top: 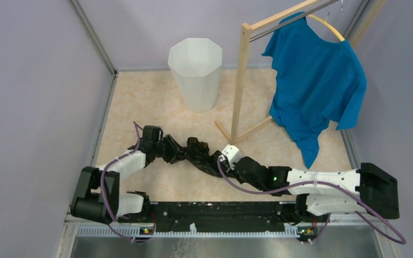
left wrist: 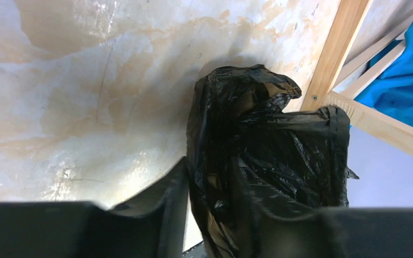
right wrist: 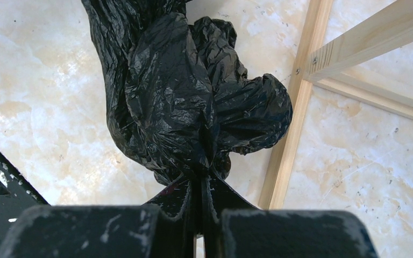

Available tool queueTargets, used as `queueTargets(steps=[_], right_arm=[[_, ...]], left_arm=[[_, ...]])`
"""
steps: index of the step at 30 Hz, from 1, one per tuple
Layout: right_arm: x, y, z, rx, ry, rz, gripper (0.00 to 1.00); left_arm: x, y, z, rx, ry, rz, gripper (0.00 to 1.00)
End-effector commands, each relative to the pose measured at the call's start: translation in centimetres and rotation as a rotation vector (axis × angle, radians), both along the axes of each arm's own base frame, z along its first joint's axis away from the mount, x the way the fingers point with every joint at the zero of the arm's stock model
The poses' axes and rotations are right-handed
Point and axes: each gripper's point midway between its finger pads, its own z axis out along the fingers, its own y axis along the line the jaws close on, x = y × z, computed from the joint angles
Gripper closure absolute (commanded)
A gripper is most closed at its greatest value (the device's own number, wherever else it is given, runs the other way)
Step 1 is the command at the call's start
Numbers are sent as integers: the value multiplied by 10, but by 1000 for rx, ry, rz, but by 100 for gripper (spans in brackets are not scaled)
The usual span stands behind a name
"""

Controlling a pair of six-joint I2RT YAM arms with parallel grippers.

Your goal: Put the trash bags into the trash bin

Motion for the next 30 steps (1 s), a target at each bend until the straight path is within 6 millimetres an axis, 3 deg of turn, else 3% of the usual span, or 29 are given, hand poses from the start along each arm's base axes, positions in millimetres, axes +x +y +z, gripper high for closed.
queueTargets(steps=[1, 3, 5, 9, 11, 14, 16, 19, 22, 26, 30], right_arm=[[-2, 6, 13, 75, -22, 11, 100], [-2, 4, 12, 81, -16, -1, 100], [-4, 1, 8, 82, 0, -12, 100], [-9, 2, 6, 111, 27, -5, 100], [-10, 4, 7, 131, 33, -3, 95], [-6, 10, 15, 153, 29, -26, 76], [1, 21, 33, 187, 19, -58, 60], [12, 23, 52, 209, 27, -169, 37], [15, 23, 72, 252, 56, -245, 22], [12, 24, 108, 379, 107, -294, 9], [-2, 38, 144, 571, 201, -255, 6]], left_arm=[[23, -3, 10, -12, -113, -49, 65], [33, 2, 21, 24, -157, -72, 78], [44, 12, 42, 82, -231, -56, 85], [55, 27, 115, 145, -498, 0, 92], [53, 29, 149, 139, -608, 10, 100], [40, 19, 200, 98, -784, -72, 100], [25, 11, 238, 84, -928, -158, 100], [6, 14, 293, 147, -1159, -209, 100], [-15, 23, 340, 224, -1353, -200, 100], [-40, 26, 370, 243, -1478, -199, 100], [-55, 13, 360, 134, -1481, -259, 100]])
